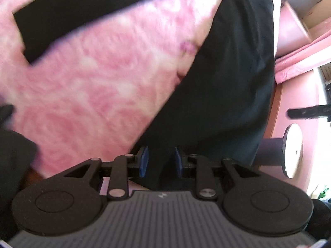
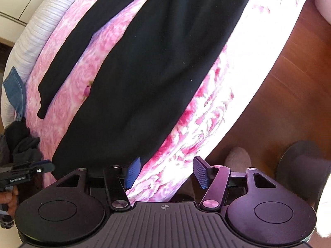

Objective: Fold clothes

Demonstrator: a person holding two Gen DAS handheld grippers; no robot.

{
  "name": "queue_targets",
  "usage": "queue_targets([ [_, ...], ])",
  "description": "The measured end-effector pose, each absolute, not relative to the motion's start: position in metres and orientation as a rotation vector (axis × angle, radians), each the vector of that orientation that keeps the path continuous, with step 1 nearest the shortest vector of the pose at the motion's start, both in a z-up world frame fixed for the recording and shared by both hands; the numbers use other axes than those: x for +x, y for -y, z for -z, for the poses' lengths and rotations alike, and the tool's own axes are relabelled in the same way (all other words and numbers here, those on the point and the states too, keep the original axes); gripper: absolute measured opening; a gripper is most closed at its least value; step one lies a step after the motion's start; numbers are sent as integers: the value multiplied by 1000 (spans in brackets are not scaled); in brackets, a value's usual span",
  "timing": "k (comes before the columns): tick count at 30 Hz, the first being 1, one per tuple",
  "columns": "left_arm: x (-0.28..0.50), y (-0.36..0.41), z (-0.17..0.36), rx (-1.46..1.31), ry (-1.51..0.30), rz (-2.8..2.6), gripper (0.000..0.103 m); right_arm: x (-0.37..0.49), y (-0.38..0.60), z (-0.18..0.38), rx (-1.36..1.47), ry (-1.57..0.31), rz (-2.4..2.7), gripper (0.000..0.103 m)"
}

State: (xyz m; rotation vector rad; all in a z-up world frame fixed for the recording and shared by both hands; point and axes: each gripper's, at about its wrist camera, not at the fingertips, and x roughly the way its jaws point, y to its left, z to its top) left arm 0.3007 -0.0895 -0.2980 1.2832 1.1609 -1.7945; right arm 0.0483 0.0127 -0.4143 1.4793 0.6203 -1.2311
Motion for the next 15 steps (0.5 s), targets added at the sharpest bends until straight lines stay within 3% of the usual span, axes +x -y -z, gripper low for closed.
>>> queue_targets([
  [3, 300, 89, 304, 1301, -1137, 1768, 19, 45, -11, 402, 1463, -602, 1244, 60],
  [9, 314, 93, 269, 1273, -1042, 1720, 23, 15, -16, 358, 1389, -558, 1392, 64],
  [12, 317, 100, 245, 1232, -1016, 1698, 30, -5, -18, 329, 1344, -514, 1485, 70],
  [15, 314, 99, 210, 1169, -955, 1705, 45, -20, -20, 296, 1260, -490, 1544, 77],
])
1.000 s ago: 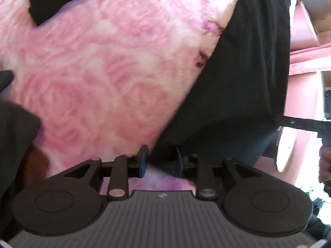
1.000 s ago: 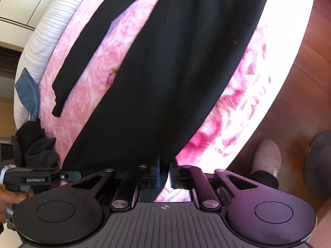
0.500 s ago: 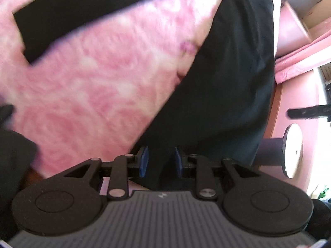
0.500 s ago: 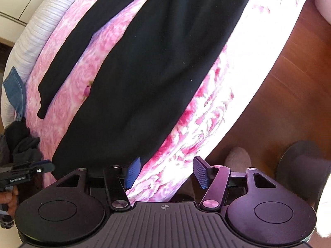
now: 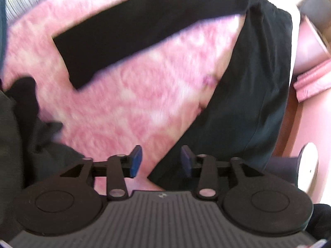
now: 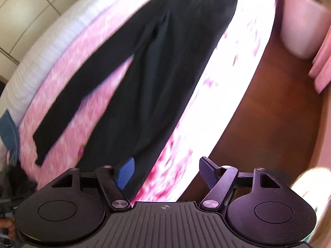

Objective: Fold clothes
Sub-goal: 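Open both grippers and lift them away from the flattened black trousers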

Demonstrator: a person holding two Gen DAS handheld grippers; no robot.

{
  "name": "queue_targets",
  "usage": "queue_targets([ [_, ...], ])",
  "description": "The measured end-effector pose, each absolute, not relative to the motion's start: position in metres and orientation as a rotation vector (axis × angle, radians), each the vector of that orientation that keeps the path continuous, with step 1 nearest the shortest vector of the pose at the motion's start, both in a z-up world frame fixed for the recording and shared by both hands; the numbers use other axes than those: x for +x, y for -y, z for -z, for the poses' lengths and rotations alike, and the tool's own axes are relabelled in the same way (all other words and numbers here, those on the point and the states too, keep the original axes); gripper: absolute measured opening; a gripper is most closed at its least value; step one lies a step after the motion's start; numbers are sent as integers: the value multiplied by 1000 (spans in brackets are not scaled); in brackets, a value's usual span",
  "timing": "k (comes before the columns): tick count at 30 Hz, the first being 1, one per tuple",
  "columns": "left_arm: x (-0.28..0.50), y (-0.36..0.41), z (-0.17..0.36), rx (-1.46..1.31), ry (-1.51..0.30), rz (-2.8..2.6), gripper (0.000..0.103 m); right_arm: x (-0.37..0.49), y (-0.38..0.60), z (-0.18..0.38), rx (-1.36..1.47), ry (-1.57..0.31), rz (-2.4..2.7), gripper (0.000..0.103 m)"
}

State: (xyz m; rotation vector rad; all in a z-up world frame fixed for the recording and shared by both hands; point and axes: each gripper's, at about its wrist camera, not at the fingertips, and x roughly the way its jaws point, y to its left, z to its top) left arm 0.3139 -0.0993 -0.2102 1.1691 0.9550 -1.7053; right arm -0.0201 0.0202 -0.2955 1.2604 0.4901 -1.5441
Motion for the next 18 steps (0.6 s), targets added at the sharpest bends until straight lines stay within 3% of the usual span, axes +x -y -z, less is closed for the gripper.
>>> queue_targets([
  [5, 286, 85, 162, 1095, -804, 1697, 68, -37, -23, 249, 1095, -554, 1542, 83],
  [11, 254, 30, 110, 1037, -599, 1615, 76, -60, -40, 217, 879, -694, 1482, 85],
  [18, 214, -43, 80, 958, -575, 1543, 80, -88, -84, 199, 715, -821, 1414, 85],
])
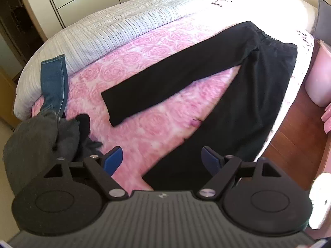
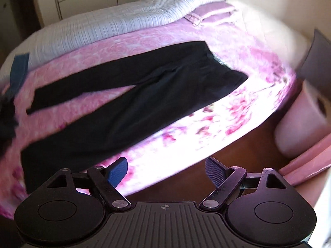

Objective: Fold clothes
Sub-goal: 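Open both grippers and lift them away from the flattened black trousers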

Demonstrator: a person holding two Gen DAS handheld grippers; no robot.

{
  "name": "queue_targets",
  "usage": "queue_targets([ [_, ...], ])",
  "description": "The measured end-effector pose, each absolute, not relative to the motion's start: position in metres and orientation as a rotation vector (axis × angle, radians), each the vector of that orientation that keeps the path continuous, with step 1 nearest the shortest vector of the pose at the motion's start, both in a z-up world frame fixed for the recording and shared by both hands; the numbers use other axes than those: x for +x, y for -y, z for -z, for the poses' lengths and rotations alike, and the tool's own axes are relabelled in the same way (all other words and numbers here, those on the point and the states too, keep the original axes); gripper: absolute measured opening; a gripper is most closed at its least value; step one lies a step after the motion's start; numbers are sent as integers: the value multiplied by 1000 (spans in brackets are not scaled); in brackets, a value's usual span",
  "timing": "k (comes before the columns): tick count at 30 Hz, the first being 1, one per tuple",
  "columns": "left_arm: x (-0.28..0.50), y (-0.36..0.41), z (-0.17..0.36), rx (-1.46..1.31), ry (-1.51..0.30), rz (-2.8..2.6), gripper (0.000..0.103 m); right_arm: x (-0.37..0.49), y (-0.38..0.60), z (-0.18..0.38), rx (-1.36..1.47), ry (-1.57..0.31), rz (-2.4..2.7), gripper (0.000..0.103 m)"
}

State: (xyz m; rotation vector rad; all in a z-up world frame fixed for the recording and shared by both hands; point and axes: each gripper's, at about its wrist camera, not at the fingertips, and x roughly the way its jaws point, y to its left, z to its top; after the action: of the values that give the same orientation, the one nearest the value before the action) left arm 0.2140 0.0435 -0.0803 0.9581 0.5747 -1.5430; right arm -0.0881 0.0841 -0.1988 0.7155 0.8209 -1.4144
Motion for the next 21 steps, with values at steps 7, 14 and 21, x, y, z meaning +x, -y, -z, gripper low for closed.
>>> queue_targets([
  [7, 185, -87, 70, 930, -567, 1541, 80, -106, -116, 185, 717, -793, 1408, 86],
  [14, 177, -106, 61, 964, -498, 1536, 81, -99, -124, 184, 680, -864, 1396, 86],
  [21, 177, -107, 57, 983, -419, 1542, 81, -73, -123, 190, 522, -977, 1365, 86],
])
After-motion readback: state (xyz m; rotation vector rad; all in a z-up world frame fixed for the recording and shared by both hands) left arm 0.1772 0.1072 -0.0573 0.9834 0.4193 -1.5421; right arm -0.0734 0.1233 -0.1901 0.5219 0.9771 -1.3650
